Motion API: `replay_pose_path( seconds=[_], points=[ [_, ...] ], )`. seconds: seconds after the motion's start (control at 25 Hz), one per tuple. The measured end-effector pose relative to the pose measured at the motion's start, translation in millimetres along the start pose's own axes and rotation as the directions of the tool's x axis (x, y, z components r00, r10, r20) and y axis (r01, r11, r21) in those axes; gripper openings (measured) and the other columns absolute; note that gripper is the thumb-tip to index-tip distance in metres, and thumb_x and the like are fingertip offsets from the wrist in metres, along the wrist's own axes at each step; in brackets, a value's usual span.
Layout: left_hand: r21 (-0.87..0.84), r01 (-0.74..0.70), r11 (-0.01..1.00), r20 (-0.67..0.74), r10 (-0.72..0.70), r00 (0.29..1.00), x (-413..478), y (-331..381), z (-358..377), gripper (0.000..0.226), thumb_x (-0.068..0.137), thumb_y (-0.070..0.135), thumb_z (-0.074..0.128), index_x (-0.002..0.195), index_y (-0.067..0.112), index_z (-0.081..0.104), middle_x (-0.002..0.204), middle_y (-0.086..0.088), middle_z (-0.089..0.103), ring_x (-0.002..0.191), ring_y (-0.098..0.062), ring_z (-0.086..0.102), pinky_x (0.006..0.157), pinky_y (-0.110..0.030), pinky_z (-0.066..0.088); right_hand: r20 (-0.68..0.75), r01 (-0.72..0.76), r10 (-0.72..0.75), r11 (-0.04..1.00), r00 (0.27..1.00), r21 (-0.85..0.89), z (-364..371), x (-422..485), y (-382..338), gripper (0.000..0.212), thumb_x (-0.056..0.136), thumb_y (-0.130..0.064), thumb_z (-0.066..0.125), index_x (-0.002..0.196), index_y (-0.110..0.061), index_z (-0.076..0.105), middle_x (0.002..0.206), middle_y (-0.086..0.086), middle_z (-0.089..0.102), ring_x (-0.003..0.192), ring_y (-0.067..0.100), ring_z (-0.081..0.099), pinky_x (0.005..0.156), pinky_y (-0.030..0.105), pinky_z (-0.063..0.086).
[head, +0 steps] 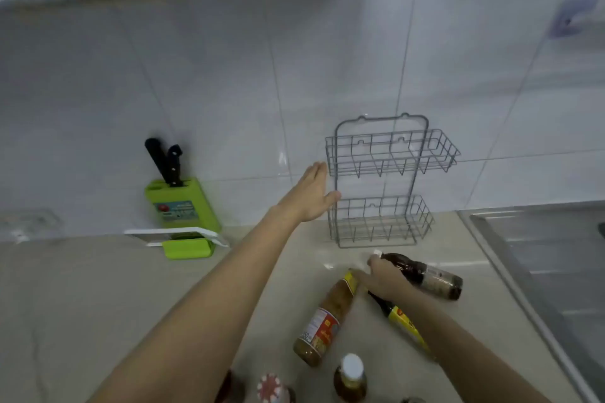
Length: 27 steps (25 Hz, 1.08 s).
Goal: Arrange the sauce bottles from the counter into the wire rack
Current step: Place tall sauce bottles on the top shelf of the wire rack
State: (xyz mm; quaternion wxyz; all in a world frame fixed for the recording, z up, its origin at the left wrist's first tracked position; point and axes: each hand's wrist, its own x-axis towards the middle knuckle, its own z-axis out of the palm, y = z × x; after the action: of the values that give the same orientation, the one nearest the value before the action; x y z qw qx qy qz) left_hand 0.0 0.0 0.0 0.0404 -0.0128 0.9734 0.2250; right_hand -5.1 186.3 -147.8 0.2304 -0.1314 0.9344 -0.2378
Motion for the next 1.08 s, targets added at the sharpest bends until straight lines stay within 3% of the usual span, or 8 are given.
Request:
replay_pose_path(
  seconds=[0.16,0.36,0.48,0.6,0.8,0.92,1.0,1.08],
  points=[
    [-0.181,0.001,0.984,-0.006,-0.002,1.000,14,-1,6,0.081,0.098,0.041,0.042,0.151,0.007,-0.010,0.162,-0.010,-0.010,0.150,-0.018,-0.006,0.120,-0.031,0.001,-0.027,-0.099,0.101,0.992,0.994,0.073,19,20,-11,0.054,0.084,-0.049,0.054,0.117,-0.007,0.048,0.121,0.016,0.058,0.110,0.033,0.055,0.086,0.037,0.046],
    [-0.320,0.012,0.947,-0.003,-0.013,1.000,31,-8,16,0.079,0.098,0.040,0.043,0.151,0.008,-0.005,0.163,-0.008,-0.002,0.150,-0.017,0.001,0.120,-0.030,0.002,-0.123,-0.229,0.216,0.968,0.969,-0.101,27,47,-16,0.059,0.087,-0.053,0.044,0.125,-0.009,0.046,0.122,0.013,0.057,0.110,0.030,0.053,0.091,0.040,0.037],
    [-0.501,0.008,0.866,-0.019,-0.020,1.000,35,-5,17,0.073,0.098,0.034,0.046,0.152,0.013,0.004,0.163,-0.004,0.007,0.149,-0.015,0.009,0.124,-0.040,0.012,-0.091,-0.269,0.260,0.957,0.961,-0.105,32,59,-20,0.052,0.088,-0.041,0.050,0.127,-0.006,0.047,0.127,0.015,0.054,0.116,0.031,0.049,0.096,0.039,0.038],
    [-0.646,0.033,0.762,-0.019,-0.060,0.998,37,-5,17,0.064,0.098,0.029,0.047,0.151,0.015,0.014,0.161,-0.001,0.018,0.148,-0.013,0.017,0.122,-0.036,0.016,-0.025,-0.285,0.284,0.954,0.959,-0.088,33,66,-24,0.048,0.087,-0.040,0.050,0.122,-0.007,0.054,0.130,0.017,0.051,0.120,0.034,0.046,0.099,0.039,0.038],
    [-0.699,0.057,0.713,-0.020,-0.100,0.995,43,-7,17,0.058,0.098,0.034,0.047,0.147,0.012,0.026,0.155,-0.003,0.033,0.144,-0.014,0.029,0.121,-0.037,0.022,0.143,-0.265,0.236,0.932,0.961,0.246,20,61,-28,0.052,0.087,-0.039,0.058,0.125,-0.004,0.049,0.127,0.016,0.055,0.115,0.032,0.054,0.093,0.037,0.047],
    [-0.753,0.089,0.652,-0.010,-0.146,0.989,41,-2,19,0.063,0.097,0.049,0.036,0.148,0.014,0.025,0.157,-0.002,0.028,0.144,-0.014,0.028,0.121,-0.037,0.022,0.208,-0.297,0.212,0.660,0.955,0.690,10,39,-38,0.033,0.091,-0.023,0.060,0.109,-0.001,0.043,0.106,0.017,0.056,0.091,0.030,0.059,0.071,0.043,0.054],
    [-0.819,0.087,0.566,0.000,-0.153,0.988,41,-2,19,0.064,0.098,0.052,0.029,0.150,0.016,0.022,0.158,0.000,0.026,0.144,-0.012,0.027,0.121,-0.035,0.023,0.105,-0.180,0.167,0.547,0.980,0.817,1,18,-46,0.036,0.091,-0.019,0.061,0.115,0.000,0.041,0.105,0.016,0.055,0.091,0.028,0.059,0.061,0.040,0.055],
    [-0.848,0.085,0.524,0.002,-0.158,0.987,38,0,16,0.065,0.098,0.054,0.024,0.151,0.017,0.019,0.159,-0.001,0.024,0.145,-0.012,0.026,0.122,-0.037,0.021,-0.139,0.061,0.070,0.647,0.988,0.760,-23,-6,-49,0.036,0.089,-0.024,0.064,0.112,-0.007,0.042,0.104,0.013,0.059,0.095,0.028,0.062,0.070,0.045,0.056]
  ],
)
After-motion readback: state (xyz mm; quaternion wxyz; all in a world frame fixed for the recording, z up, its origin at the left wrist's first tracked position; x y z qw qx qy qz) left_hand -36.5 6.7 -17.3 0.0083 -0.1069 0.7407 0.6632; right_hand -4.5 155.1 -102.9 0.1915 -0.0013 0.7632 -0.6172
